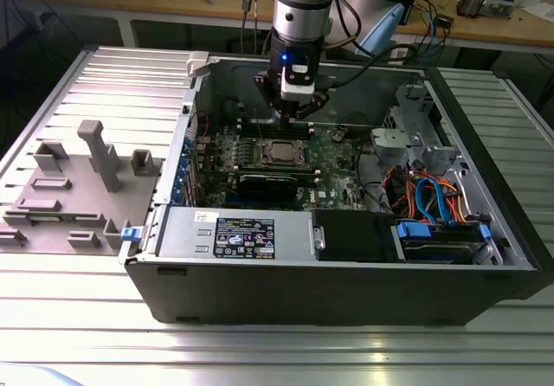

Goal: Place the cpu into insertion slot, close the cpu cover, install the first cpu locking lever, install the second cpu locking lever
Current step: 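Install the first cpu locking lever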

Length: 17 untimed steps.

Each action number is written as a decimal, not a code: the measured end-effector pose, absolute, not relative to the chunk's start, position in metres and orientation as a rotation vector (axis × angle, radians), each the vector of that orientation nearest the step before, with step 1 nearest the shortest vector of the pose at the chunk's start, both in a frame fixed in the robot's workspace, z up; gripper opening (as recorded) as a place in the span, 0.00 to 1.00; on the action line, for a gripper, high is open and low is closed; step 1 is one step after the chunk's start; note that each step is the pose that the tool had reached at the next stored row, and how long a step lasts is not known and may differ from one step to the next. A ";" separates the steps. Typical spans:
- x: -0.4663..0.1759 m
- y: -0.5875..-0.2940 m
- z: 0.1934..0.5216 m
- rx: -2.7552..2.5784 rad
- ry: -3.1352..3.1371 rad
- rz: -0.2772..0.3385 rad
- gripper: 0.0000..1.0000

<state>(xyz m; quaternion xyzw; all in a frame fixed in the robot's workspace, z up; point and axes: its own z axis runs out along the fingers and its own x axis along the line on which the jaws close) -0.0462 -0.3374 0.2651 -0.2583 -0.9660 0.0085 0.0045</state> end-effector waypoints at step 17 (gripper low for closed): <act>-0.066 -0.337 0.263 -0.471 -3.111 0.025 0.11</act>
